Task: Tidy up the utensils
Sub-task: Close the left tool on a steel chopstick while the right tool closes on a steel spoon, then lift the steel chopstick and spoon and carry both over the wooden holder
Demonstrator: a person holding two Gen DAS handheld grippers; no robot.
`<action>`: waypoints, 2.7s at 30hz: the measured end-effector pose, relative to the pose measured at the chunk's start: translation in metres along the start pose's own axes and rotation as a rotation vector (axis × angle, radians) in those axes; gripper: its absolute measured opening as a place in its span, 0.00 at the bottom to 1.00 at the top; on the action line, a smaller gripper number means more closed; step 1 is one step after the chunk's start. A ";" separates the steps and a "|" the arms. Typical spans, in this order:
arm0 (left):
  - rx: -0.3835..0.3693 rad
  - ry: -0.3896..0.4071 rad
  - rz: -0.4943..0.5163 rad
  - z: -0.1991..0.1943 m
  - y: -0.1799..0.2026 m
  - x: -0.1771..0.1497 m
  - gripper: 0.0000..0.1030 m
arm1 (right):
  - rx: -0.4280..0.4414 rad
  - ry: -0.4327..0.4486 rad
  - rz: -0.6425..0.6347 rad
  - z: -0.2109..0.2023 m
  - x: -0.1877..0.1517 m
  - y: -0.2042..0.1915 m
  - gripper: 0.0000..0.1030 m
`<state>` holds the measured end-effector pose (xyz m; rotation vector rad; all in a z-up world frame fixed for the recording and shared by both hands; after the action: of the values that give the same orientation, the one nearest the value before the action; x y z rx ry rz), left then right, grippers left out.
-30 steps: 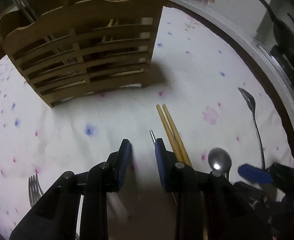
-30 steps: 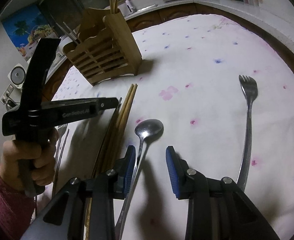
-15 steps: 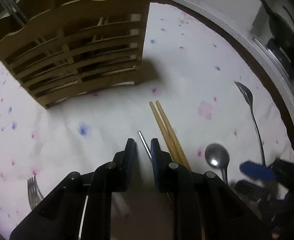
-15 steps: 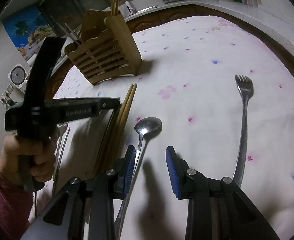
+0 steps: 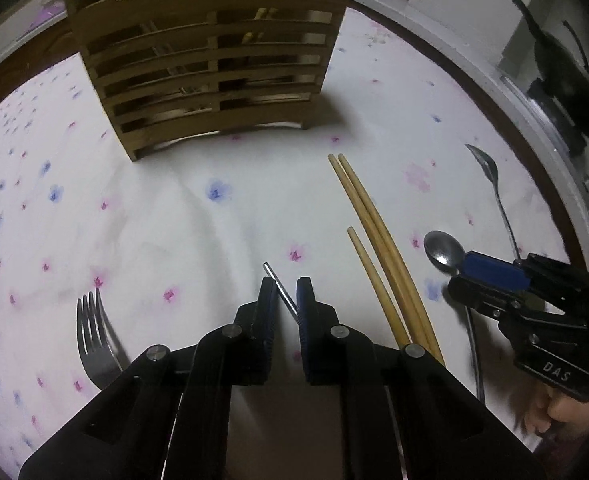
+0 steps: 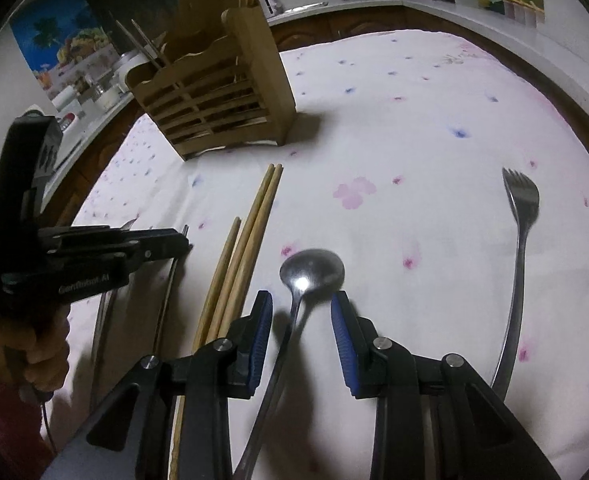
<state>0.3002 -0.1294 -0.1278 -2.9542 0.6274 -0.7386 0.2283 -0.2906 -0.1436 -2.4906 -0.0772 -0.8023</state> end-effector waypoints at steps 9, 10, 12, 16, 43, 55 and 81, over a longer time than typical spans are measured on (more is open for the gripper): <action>0.010 0.049 0.020 0.003 0.024 0.006 0.03 | 0.000 -0.012 -0.029 0.003 0.001 -0.002 0.05; 0.008 0.059 0.014 0.001 0.023 0.005 0.03 | 0.000 -0.005 -0.036 0.001 0.001 -0.003 0.03; 0.016 0.077 0.006 -0.006 0.020 0.000 0.03 | 0.013 0.009 -0.040 -0.004 0.001 -0.007 0.02; 0.007 0.113 -0.025 -0.022 0.015 -0.006 0.03 | 0.031 0.038 -0.048 -0.014 0.004 -0.013 0.02; -0.054 0.464 -0.201 -0.179 -0.038 -0.018 0.00 | 0.055 0.287 -0.202 -0.111 0.047 -0.088 0.02; -0.062 0.244 -0.185 -0.119 -0.028 -0.014 0.15 | 0.049 0.306 -0.216 -0.118 0.051 -0.090 0.02; 0.048 0.126 -0.112 -0.033 0.011 -0.001 0.03 | 0.064 0.325 -0.138 -0.134 0.041 -0.049 0.02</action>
<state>0.2800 -0.1374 -0.1000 -2.9360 0.4456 -0.9414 0.1810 -0.3185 -0.0055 -2.2824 -0.1579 -1.2316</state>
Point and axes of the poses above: each gripper's, at about its wrist camera, not at the fingertips, and z roughly the way its jaws point, y to its right, x to its top, the point moved 5 cm from there along z, roughly the way its jaws point, and after that the axes turned 15 degrees about x, right-handed, at the moved point
